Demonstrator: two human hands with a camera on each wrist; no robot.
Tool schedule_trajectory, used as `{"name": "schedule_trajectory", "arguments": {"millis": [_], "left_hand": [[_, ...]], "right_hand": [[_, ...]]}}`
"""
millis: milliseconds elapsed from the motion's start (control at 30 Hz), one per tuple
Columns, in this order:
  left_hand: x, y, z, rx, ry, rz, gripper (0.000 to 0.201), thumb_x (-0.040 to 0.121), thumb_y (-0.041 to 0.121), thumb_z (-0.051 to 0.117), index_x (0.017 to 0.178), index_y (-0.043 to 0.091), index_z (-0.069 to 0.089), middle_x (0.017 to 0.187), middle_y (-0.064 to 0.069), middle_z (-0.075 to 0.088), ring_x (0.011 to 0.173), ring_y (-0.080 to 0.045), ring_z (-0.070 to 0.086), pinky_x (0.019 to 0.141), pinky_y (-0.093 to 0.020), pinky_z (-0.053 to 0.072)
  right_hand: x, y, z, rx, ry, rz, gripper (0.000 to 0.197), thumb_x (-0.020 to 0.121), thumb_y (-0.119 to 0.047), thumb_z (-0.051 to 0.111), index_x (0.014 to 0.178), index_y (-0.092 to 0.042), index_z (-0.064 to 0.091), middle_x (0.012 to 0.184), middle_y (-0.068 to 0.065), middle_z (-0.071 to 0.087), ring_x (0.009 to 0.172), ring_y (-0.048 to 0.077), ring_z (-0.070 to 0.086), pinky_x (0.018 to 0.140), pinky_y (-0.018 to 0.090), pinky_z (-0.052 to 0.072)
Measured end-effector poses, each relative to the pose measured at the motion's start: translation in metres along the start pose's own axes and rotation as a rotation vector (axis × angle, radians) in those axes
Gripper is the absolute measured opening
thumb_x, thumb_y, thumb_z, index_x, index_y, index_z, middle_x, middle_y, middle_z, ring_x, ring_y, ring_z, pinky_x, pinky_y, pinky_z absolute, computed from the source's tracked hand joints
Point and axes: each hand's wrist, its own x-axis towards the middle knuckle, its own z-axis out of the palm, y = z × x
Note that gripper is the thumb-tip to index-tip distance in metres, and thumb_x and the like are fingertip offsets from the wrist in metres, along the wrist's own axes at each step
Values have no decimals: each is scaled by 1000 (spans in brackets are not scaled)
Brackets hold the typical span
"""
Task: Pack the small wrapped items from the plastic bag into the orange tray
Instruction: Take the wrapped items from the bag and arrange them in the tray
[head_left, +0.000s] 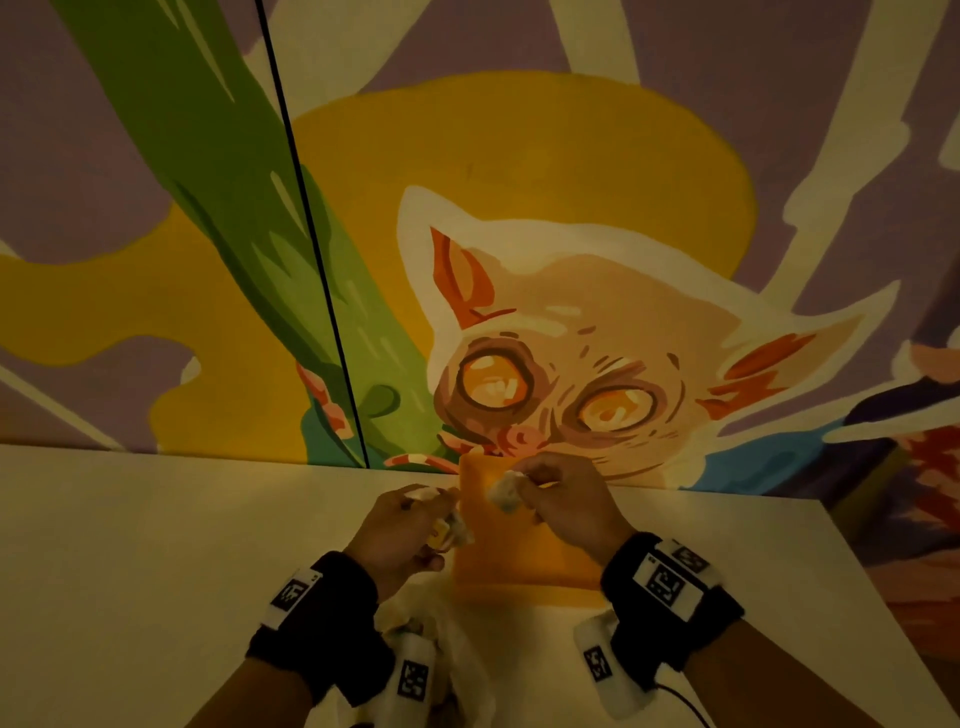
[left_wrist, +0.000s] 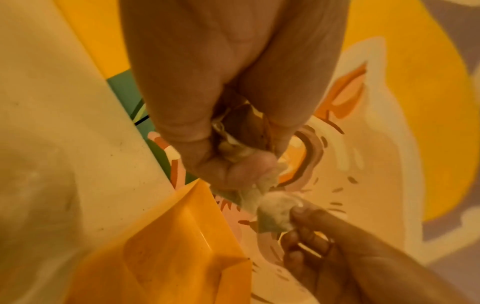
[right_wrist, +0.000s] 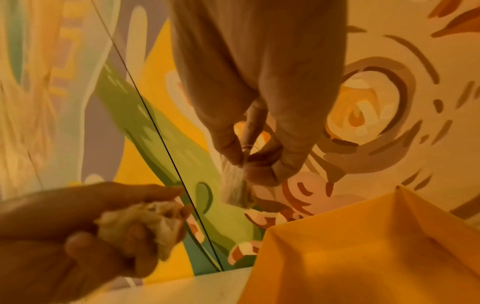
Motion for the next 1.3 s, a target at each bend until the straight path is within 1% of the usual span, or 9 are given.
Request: {"name": "schedule_trajectory", "arguments": {"millis": [133, 333, 467, 600, 800, 967, 1100, 1233, 1300], "left_hand": [[14, -2, -8, -194, 30, -69, 30, 96, 27, 57, 76, 5, 61, 72, -17, 64, 81, -28, 62, 52, -28, 38], [22, -9, -25, -217, 7, -47, 30, 96, 24, 56, 73, 6, 58, 67, -15, 51, 86, -28, 67, 49, -26, 38], [22, -12, -35, -211, 22, -59, 28, 95, 24, 57, 74, 5, 58, 68, -13, 60, 85, -28, 68, 51, -28, 41], [21, -15, -40, -215, 33, -81, 33, 95, 23, 57, 67, 7, 58, 65, -11, 57, 81, -27, 68, 50, -28, 39], [18, -17, -43, -217, 40, -120, 24, 95, 21, 57, 80, 3, 58, 66, -12, 63, 75, -27, 64, 50, -28, 40], [17, -16, -46, -222, 45, -127, 23, 95, 19, 56, 81, 1, 57, 62, -11, 62, 68, -25, 63, 49, -29, 40], [18, -17, -45, -218, 43, -132, 24, 95, 20, 57, 80, 1, 57, 62, -11, 60, 70, -25, 64, 48, -28, 40], [19, -18, -45, -209, 54, -140, 24, 94, 22, 58, 82, 1, 58, 65, -13, 61, 68, -23, 66, 49, -29, 42], [19, -19, -44, -204, 62, -145, 25, 94, 24, 59, 85, 1, 58, 67, -14, 63, 68, -23, 67, 51, -29, 45]], "right_hand": [[45, 14, 10, -262, -22, 20, 13, 87, -11, 66, 98, -19, 69, 94, 6, 72, 83, 19, 68, 71, 33, 59], [91, 22, 33, -420, -40, 16, 13, 86, -1, 60, 93, -5, 70, 102, 13, 66, 93, 22, 61, 78, 31, 53], [107, 27, 46, -513, -82, 5, 16, 88, -5, 58, 96, -6, 72, 112, 11, 63, 102, 22, 59, 80, 26, 47], [108, 27, 60, -538, -128, -9, 12, 87, -4, 59, 92, 0, 70, 103, 13, 64, 91, 20, 58, 75, 27, 47], [113, 36, 76, -538, -91, 24, 13, 84, -4, 59, 77, -13, 65, 100, 6, 65, 91, 16, 61, 75, 27, 52], [114, 36, 77, -495, -41, 39, 13, 86, -3, 58, 90, 3, 68, 97, 15, 68, 90, 25, 63, 70, 30, 46], [115, 38, 76, -515, -56, -3, 15, 91, -17, 59, 98, -11, 69, 100, 9, 67, 96, 25, 62, 77, 25, 43], [115, 39, 77, -463, 20, -57, 11, 87, -2, 59, 82, -8, 67, 84, 1, 63, 80, 14, 58, 60, 14, 38], [113, 39, 76, -448, 20, -80, 13, 86, 0, 60, 80, -9, 66, 84, -1, 63, 79, 11, 57, 64, 15, 41]]}}
